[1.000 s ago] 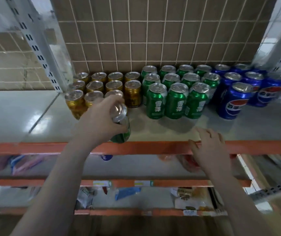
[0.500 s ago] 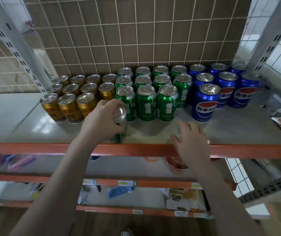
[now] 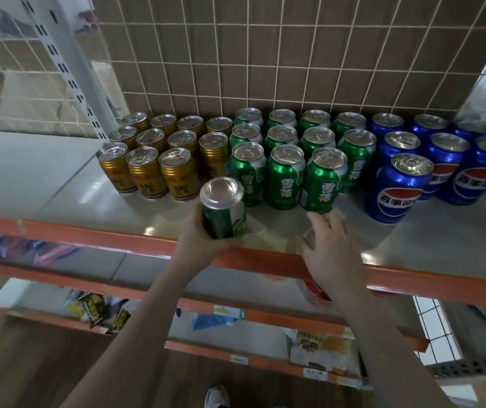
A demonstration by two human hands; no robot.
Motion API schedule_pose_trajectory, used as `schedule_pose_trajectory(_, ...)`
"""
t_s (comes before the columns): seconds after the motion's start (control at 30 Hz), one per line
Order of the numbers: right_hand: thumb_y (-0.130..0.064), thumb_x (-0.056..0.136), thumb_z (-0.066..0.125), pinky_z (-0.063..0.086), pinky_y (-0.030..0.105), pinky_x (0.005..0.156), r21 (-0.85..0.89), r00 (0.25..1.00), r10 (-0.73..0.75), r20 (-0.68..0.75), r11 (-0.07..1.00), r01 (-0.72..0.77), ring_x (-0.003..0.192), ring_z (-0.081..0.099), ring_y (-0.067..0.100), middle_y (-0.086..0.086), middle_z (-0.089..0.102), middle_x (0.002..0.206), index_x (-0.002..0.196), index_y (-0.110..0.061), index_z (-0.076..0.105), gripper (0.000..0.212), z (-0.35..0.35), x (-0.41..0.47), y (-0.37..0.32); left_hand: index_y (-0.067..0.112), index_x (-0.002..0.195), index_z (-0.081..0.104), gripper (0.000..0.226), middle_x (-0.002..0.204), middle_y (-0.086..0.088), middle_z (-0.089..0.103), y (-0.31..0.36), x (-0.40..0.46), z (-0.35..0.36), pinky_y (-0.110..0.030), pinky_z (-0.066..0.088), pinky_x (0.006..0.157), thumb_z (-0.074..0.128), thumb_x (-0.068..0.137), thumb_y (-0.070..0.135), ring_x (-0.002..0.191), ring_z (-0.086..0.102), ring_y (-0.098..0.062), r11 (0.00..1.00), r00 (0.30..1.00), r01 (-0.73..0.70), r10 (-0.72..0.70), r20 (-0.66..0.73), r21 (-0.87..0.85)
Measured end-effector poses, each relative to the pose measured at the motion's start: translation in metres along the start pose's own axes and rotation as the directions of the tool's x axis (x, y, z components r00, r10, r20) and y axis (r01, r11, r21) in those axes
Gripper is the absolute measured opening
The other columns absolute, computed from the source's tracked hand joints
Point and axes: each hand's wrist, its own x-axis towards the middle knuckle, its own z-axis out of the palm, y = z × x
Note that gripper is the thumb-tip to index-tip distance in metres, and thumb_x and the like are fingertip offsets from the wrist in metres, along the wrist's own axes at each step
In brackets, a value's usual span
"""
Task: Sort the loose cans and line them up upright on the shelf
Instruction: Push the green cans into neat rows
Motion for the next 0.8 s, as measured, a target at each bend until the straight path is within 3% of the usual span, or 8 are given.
schedule_pose_trajectory(0.1, -0.034, 0.092, 0.054, 0.038, 0.039, 0.095, 0.003, 1.0, 0.019, 0.007, 1.0, -0.019, 0.119, 0.043, 0.028, 0.009, 0.048, 0.13, 0.136, -0.016, 0.043, 0.049, 0.002, 0.002, 0.0, 0.019, 0.121, 0.048, 0.075, 0.107, 0.004, 0.06, -0.011, 0.005, 0.003, -0.017, 0.045, 0.074, 0.088, 0.057, 0.015, 0.099, 0.058, -0.015, 0.997, 1.0, 0.005, -0.006, 0.011, 0.077)
schedule_pose_trajectory(0.3, -0.034, 0.092, 0.053, 0.041, 0.042, 0.091, 0.016, 0.999, 0.031, 0.02, 0.999, -0.031, 0.117, 0.044, 0.03, 0.01, 0.049, 0.129, 0.135, -0.015, 0.045, 0.047, 0.007, 0.004, 0.001, 0.017, 0.123, 0.048, 0.078, 0.107, 0.001, 0.061, -0.02, 0.011, -0.002, -0.027, 0.049, 0.076, 0.088, 0.057, 0.024, 0.098, 0.059, -0.017, 0.99, 0.999, -0.038, 0.038, 0.002, 0.138)
schedule_pose_trajectory(0.47, -0.034, 0.092, 0.054, 0.042, 0.042, 0.09, -0.01, 0.999, 0.041, 0.03, 0.999, -0.04, 0.116, 0.044, 0.031, 0.012, 0.049, 0.128, 0.133, -0.014, 0.046, 0.046, 0.011, 0.002, 0.003, 0.027, 0.121, 0.05, 0.083, 0.107, 0.006, 0.062, -0.019, 0.012, -0.018, -0.033, 0.052, 0.079, 0.074, 0.046, 0.053, 0.098, 0.059, -0.014, 0.982, 0.995, -0.095, 0.093, 0.022, 0.163)
schedule_pose_trajectory(0.6, -0.037, 0.093, 0.05, 0.038, 0.04, 0.094, -0.039, 0.997, 0.054, 0.062, 0.998, -0.051, 0.117, 0.043, 0.03, 0.011, 0.049, 0.127, 0.132, -0.014, 0.046, 0.046, 0.015, 0.004, 0.002, 0.02, 0.122, 0.055, 0.081, 0.11, 0.006, 0.055, -0.007, 0.014, -0.031, -0.006, 0.04, 0.075, 0.068, 0.051, 0.055, 0.097, 0.049, -0.001, 0.941, 0.965, -0.256, 0.26, 0.009, 0.22)
schedule_pose_trajectory(0.67, -0.037, 0.093, 0.05, 0.038, 0.041, 0.094, -0.045, 0.997, 0.048, 0.062, 0.998, -0.046, 0.116, 0.043, 0.03, 0.011, 0.051, 0.125, 0.129, -0.013, 0.049, 0.044, 0.016, 0.005, 0.001, 0.021, 0.122, 0.055, 0.077, 0.109, 0.01, 0.052, 0.0, 0.013, -0.037, -0.005, 0.04, 0.075, 0.067, 0.053, 0.053, 0.093, 0.048, 0.004, 0.925, 0.947, -0.318, 0.32, 0.028, 0.207)
schedule_pose_trajectory(0.8, -0.037, 0.092, 0.05, 0.04, 0.041, 0.093, -0.075, 0.997, 0.041, 0.059, 0.996, -0.037, 0.114, 0.044, 0.03, 0.011, 0.052, 0.122, 0.122, -0.013, 0.053, 0.038, 0.017, 0.005, -0.001, 0.029, 0.119, 0.052, 0.068, 0.112, 0.018, 0.052, 0.012, 0.014, -0.05, -0.013, 0.047, 0.081, 0.072, 0.057, 0.046, 0.105, 0.053, 0.0, 0.913, 0.921, -0.389, 0.383, 0.071, 0.127)
